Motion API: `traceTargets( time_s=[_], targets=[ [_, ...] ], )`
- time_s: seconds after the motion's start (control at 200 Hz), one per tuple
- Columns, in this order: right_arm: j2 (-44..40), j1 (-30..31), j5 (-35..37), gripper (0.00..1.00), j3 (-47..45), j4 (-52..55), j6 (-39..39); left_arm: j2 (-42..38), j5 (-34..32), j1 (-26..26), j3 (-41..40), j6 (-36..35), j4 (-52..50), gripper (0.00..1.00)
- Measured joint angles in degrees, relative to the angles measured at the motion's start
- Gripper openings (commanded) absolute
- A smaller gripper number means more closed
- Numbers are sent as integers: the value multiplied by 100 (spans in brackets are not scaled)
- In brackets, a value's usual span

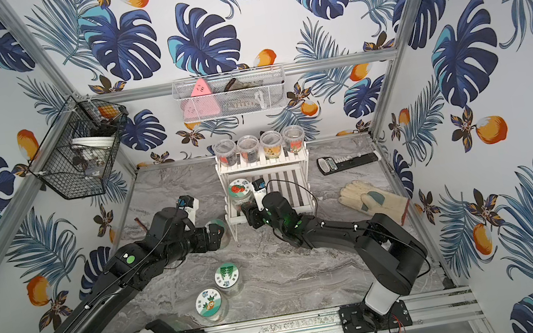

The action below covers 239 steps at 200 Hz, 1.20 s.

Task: Place the seed container on the shelf
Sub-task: Place the seed jar on the shelf.

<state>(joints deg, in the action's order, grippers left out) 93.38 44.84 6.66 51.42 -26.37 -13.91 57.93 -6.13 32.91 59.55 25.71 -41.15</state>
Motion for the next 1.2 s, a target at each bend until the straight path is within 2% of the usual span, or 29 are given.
traceTargets(
  time_s=[0.58,1.196],
  targets=[
    [817,-50,723,60,490,-695,-170,-61,-153,-2,-144,116,33,99],
    [1099,-221,391,60,835,-767,-151,-74,-173,-4,-227,118,24,99]
  ],
)
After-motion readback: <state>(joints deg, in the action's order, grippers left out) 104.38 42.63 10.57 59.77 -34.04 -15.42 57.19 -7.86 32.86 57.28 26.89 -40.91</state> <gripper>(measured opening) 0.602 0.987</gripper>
